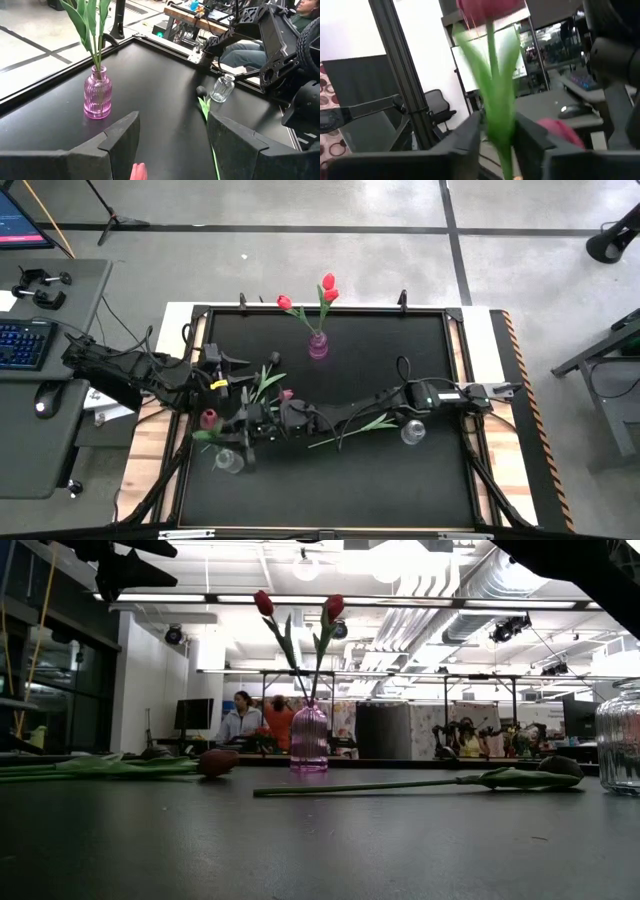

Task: Sort flowers into vase by color
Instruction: Put the right red tulip into the left transparent vase, then put the red tulip into the left transparent vase

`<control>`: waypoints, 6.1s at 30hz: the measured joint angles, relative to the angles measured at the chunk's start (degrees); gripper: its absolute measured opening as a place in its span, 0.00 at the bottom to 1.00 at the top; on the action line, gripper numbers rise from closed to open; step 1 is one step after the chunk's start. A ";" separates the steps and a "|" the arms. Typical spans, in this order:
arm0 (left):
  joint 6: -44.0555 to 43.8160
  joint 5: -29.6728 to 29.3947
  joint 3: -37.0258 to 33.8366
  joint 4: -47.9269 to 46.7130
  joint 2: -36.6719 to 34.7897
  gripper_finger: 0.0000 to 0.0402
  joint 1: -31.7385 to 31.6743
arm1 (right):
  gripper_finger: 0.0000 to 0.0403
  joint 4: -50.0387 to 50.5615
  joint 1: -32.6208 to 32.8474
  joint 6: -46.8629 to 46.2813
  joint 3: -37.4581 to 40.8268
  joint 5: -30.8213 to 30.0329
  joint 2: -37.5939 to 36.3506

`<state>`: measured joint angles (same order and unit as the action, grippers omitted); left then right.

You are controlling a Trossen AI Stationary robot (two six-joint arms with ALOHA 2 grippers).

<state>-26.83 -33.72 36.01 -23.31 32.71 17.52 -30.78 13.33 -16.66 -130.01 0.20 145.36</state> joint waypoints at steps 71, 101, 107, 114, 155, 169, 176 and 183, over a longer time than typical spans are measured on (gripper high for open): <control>5.09 31.66 13.13 -26.87 54.96 0.49 -19.39 | 0.67 78.57 5.06 -1.53 -0.01 -14.85 -33.64; 5.90 30.17 12.17 -22.55 57.43 0.49 -13.97 | 0.67 79.86 4.17 -1.05 -0.01 -15.14 -33.62; 5.95 30.69 12.46 -23.08 61.62 0.49 -13.97 | 0.67 79.88 4.17 -1.06 -0.01 -15.12 -33.62; 7.98 30.56 12.35 -22.33 62.16 0.46 -13.97 | 0.67 79.88 4.17 -0.88 -0.01 -15.12 -33.62; 7.24 25.72 12.20 9.13 -6.19 0.00 0.78 | 0.67 79.45 1.70 2.58 -0.01 -16.78 -33.59; 13.49 44.94 18.50 23.71 -3.92 0.00 5.26 | 0.67 79.44 1.37 -0.26 -0.01 -17.07 -33.59; 18.02 49.17 23.39 24.15 -3.28 0.00 6.19 | 0.67 79.43 1.37 -1.55 -0.01 -19.49 -33.57; 16.46 52.40 24.00 20.04 -3.52 0.00 6.19 | 0.67 79.45 1.43 -4.33 -0.01 -19.47 -33.55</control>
<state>-10.37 18.67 60.01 -3.27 29.19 23.70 48.66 14.75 -20.99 -130.02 -19.27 111.81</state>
